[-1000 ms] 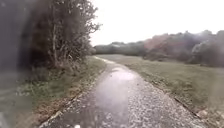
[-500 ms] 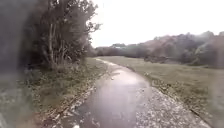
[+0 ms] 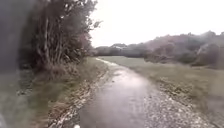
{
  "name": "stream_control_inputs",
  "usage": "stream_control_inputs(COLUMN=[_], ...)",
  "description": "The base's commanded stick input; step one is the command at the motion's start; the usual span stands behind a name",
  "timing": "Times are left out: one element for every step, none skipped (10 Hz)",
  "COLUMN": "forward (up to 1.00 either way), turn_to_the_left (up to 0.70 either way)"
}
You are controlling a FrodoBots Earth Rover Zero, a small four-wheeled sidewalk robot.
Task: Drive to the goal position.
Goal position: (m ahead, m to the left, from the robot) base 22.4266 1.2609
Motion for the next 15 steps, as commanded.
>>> stream_control_inputs(forward=[0.7,0.7,0.7,0.7,0.7,0.7,0.7,0.7,0.7,0.7,0.7,0.7,0.7,0.7,0.7], turn_to_the_left=[0.0,0.0,0.0,0.0,0.0,0.0,0.0,0.0,-0.19,-0.34,-0.35,-0.14,0.0,0.0,0.0])
